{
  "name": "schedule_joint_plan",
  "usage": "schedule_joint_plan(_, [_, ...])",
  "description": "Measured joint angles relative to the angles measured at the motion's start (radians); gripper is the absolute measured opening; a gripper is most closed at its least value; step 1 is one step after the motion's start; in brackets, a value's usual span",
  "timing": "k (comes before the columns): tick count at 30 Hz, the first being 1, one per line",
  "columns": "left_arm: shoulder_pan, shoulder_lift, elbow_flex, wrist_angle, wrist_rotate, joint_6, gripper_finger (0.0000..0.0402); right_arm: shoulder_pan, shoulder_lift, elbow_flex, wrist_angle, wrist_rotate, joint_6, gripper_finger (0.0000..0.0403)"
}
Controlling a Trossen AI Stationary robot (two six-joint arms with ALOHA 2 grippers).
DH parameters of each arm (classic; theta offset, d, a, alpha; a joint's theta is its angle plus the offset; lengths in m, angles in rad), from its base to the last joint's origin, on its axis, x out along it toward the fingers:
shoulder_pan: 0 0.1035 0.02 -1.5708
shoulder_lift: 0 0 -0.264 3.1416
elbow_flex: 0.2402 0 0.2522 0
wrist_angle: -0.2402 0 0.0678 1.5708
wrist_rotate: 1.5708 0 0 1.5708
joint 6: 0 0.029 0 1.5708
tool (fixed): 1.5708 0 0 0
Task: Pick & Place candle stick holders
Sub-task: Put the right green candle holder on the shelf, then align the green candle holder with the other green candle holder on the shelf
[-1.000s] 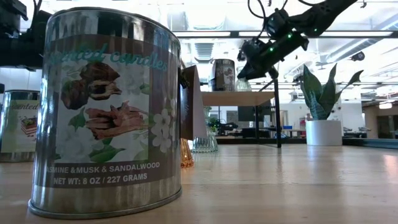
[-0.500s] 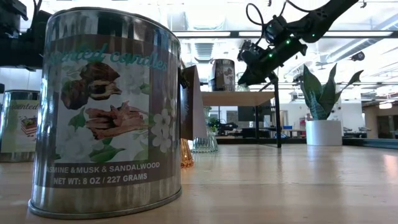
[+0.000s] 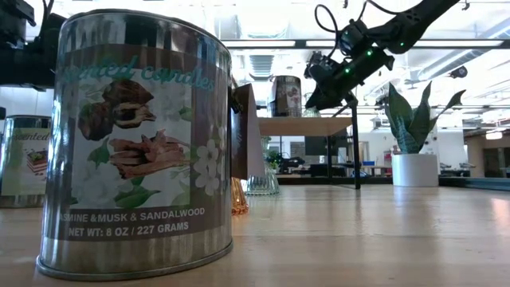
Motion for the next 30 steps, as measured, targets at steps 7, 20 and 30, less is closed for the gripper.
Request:
schedule_joint_plan(7, [0.000, 0.000, 0.000, 0.000, 0.000, 0.000, 0.0092, 0.001, -0.001, -0.002, -0.005, 0.000, 0.009, 0.0150])
schedule_joint_plan(20, [0.000, 0.000, 0.000, 0.000, 0.000, 0.000, 0.0092, 0.001, 0.003, -0.008, -0.024, 0.004, 0.008, 0.0274])
schedule_joint_plan(30, [0.000, 0.000, 0.000, 0.000, 0.000, 0.000, 0.0092, 0.001, -0.027, -0.007, 0.002, 0.004, -0.018, 0.0335])
